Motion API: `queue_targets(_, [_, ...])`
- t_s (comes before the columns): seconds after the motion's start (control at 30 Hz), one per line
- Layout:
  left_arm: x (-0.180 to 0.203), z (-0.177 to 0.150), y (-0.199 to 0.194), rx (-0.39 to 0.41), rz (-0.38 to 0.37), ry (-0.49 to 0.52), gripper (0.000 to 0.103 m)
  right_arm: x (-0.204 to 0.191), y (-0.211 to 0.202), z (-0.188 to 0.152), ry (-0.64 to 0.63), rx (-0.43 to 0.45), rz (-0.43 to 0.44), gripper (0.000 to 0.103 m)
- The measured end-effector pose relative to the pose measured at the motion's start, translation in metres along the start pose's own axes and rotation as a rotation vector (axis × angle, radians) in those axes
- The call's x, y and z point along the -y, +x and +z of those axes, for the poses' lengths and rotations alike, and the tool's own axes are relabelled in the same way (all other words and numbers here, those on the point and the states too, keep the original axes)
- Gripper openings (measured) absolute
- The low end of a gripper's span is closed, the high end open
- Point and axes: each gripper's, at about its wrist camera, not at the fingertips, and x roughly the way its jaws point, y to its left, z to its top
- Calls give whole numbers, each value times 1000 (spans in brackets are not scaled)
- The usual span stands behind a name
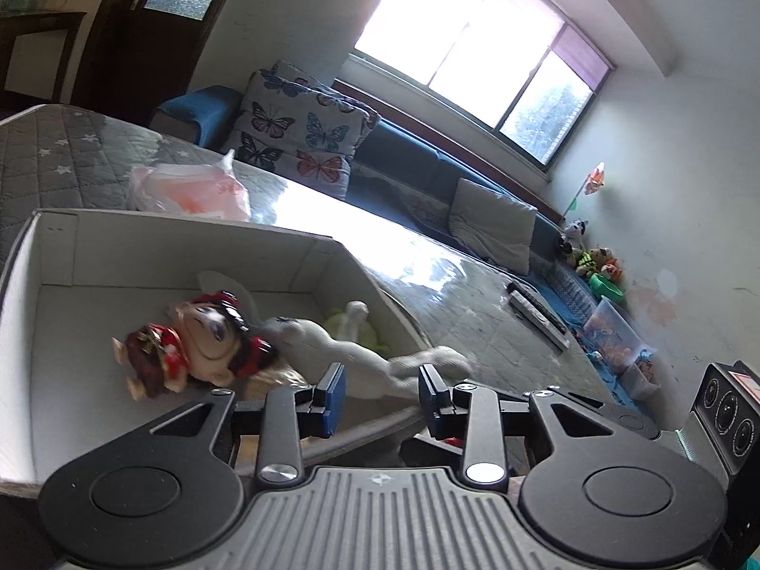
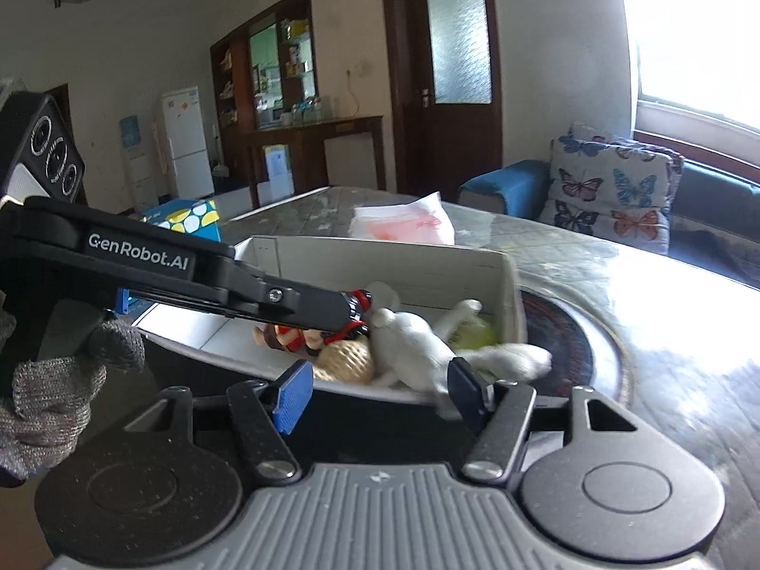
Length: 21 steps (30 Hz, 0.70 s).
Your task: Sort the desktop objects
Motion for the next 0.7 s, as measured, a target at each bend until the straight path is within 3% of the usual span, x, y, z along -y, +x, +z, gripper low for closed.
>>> queue_targets(0.03, [4, -3, 1, -5, -6, 5, 36, 3, -7, -3, 5, 7, -17, 76])
queue_targets(0.3, [28, -24, 20, -78, -44, 25, 36, 38, -39, -25, 63, 17, -122, 83])
queue_targets(0.4, [31, -32, 31, -111, -45, 24, 36, 55, -36, -33, 82, -7, -171, 84])
queue_targets(0.7, [28, -37, 50, -146, -22, -1, 36, 89, -8, -47, 148, -60, -185, 86])
